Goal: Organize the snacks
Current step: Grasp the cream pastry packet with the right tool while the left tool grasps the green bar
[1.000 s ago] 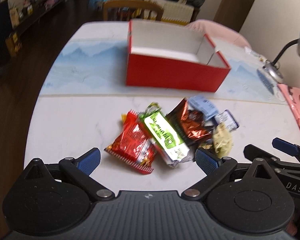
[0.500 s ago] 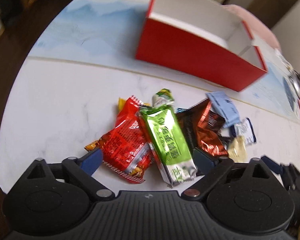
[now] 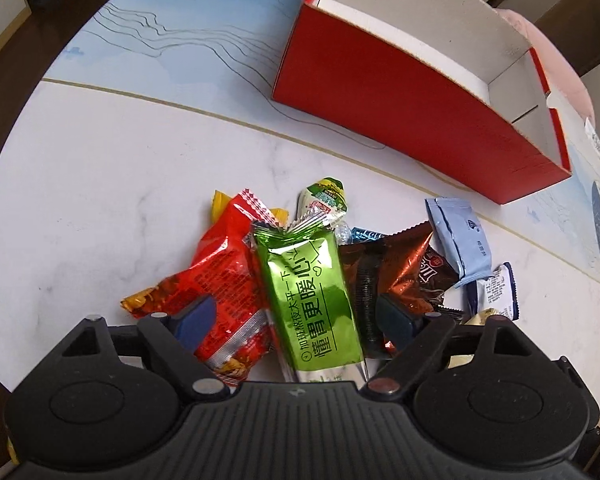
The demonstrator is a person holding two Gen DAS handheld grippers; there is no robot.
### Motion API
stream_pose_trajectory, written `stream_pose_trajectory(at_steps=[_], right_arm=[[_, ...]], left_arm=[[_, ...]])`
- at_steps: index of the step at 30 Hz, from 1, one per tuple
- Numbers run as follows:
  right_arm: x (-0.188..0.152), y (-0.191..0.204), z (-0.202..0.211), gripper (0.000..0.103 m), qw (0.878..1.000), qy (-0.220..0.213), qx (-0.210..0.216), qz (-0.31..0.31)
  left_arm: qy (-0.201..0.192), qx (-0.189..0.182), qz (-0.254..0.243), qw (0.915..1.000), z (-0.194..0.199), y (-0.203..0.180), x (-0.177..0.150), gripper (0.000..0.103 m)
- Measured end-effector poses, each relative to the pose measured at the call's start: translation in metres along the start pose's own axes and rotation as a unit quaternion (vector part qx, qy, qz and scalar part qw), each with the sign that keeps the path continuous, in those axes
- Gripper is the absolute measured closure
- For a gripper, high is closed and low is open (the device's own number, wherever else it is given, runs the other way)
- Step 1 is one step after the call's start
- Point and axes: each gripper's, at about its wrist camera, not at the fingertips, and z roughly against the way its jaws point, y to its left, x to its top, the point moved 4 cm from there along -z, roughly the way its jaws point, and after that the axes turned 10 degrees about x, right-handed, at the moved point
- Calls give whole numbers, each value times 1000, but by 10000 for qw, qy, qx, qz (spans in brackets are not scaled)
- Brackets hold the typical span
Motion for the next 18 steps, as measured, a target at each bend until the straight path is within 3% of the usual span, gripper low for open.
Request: stream_pose_trajectory(at_steps=[8,13,15,18], right_arm=[[4,-6,-10,25,9997,77,204,69],[5,-4,-6,28,9998,20,215,42],[4,-3,-5,29,9998,5,191,53],[2,1,-2,31,9999,-33,101,81]], left_arm=[[-4,114,47,9999,-6,-5,1,17],[-76,247,-37,9997,-5,-5,1,36],[-98,194,-24,9998,-4,-4,1,53],[-134,169,-55,9998,-2,-2,1,54]])
